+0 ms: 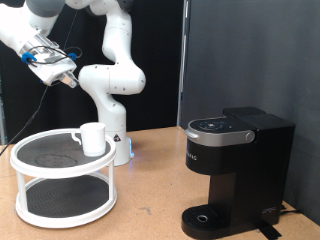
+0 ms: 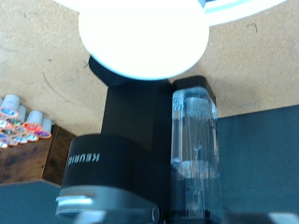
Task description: Make a cup of coffee with the keurig machine
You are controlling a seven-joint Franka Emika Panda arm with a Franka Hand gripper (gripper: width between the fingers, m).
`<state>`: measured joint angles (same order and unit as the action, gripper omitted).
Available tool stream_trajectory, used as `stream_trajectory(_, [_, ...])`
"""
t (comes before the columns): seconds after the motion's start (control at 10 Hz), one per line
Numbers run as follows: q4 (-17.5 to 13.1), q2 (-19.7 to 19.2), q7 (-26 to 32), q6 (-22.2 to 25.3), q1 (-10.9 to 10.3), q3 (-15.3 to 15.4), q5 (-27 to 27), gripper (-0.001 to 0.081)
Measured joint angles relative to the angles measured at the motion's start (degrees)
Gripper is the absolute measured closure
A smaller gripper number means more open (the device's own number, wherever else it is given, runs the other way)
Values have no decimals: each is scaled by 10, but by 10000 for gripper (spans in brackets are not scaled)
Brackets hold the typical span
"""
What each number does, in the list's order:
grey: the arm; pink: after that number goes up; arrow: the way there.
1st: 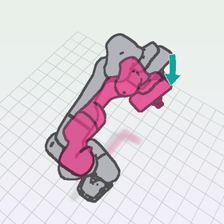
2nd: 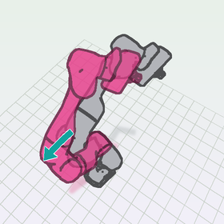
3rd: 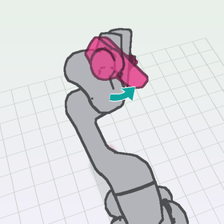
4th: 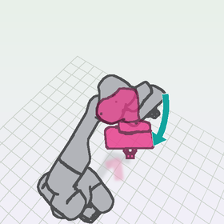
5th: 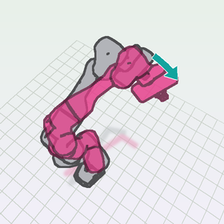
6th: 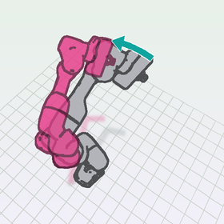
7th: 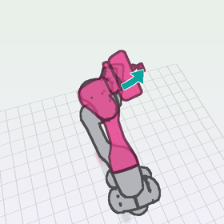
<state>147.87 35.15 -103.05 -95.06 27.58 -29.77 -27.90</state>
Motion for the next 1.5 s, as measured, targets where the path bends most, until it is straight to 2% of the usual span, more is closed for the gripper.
stream_trajectory(0.1, [3,-10,6,-4,0,0,4,728])
stream_trajectory(0.2, [9,-18,11,-14,0,0,11,545])
stream_trajectory(0.3, [18,-26,18,-29,0,0,15,409])
stream_trajectory(0.4, [27,-31,27,-45,0,0,18,409])
stream_trajectory(0.5, [36,-38,35,-57,0,0,20,224])
stream_trajectory(0.6, [44,-44,41,-69,0,0,21,224])
stream_trajectory(0.7, [50,-51,48,-77,0,0,21,121])
stream_trajectory(0.8, [56,-57,54,-84,0,0,20,81])
stream_trajectory(1.5, [85,-86,81,-130,-4,1,14,72])
